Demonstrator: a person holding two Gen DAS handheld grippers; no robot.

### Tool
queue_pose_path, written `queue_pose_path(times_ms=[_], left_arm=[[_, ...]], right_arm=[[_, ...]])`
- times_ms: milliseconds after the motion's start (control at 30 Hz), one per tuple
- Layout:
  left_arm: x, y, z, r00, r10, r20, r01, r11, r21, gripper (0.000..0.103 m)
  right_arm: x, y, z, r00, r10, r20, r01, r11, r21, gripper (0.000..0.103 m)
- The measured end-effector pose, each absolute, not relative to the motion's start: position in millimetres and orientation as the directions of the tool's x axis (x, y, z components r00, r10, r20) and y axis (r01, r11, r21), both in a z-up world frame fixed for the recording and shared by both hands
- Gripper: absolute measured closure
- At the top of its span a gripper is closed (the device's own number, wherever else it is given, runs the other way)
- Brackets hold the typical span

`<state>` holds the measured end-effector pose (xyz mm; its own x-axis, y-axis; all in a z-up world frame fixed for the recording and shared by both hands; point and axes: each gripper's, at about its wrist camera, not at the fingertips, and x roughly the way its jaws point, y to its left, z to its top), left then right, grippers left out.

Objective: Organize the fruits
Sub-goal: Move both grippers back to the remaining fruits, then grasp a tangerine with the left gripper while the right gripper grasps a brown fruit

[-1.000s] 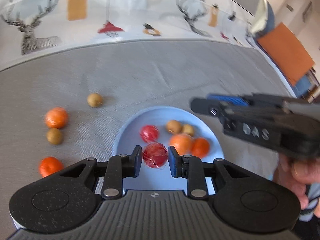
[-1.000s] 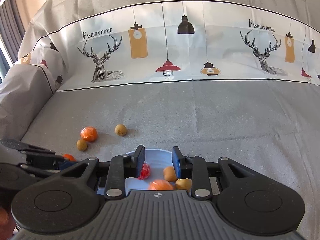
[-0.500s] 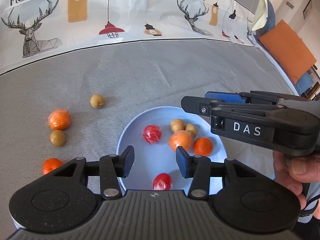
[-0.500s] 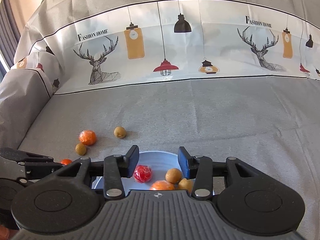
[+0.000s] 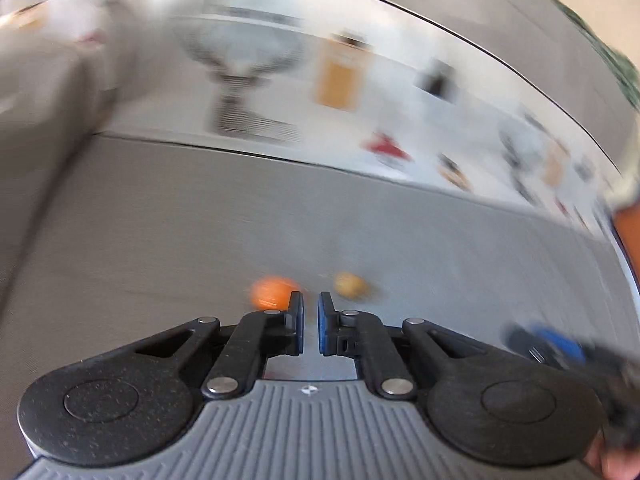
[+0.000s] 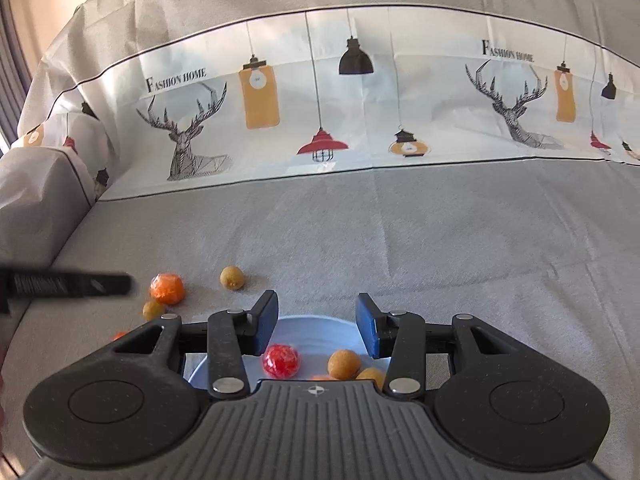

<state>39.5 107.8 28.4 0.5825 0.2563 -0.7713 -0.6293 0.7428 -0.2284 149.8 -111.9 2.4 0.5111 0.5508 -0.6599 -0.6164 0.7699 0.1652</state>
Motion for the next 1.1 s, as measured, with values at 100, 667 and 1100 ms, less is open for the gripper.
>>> queue_pose_path(times_ms=[100, 667, 1100], left_arm=[[27.0, 132.9, 27.5, 0.558, 0.283, -0.780, -0.711, 0.648, -0.274, 0.096], [28.2, 145.4, -4.0, 0.516, 0.223, -0.827, -0.724, 0.629, -0.282, 0.094], [35.5, 139.6, -36.2, 0.388, 0.151, -0.909, -0.712, 0.676, -0.191, 0.055]], right_arm=[[150.8, -110.8, 3.0, 0.517, 0.557, -0.650, -0.614, 0.770, 0.172, 0.058], [144.8, -77.1, -8.0, 0.466, 0.604, -0.647, -0.633, 0.738, 0.234, 0.068], [152.3, -35.7, -31.2, 0.409, 0.638, -0.652, -0.634, 0.713, 0.300, 0.067]])
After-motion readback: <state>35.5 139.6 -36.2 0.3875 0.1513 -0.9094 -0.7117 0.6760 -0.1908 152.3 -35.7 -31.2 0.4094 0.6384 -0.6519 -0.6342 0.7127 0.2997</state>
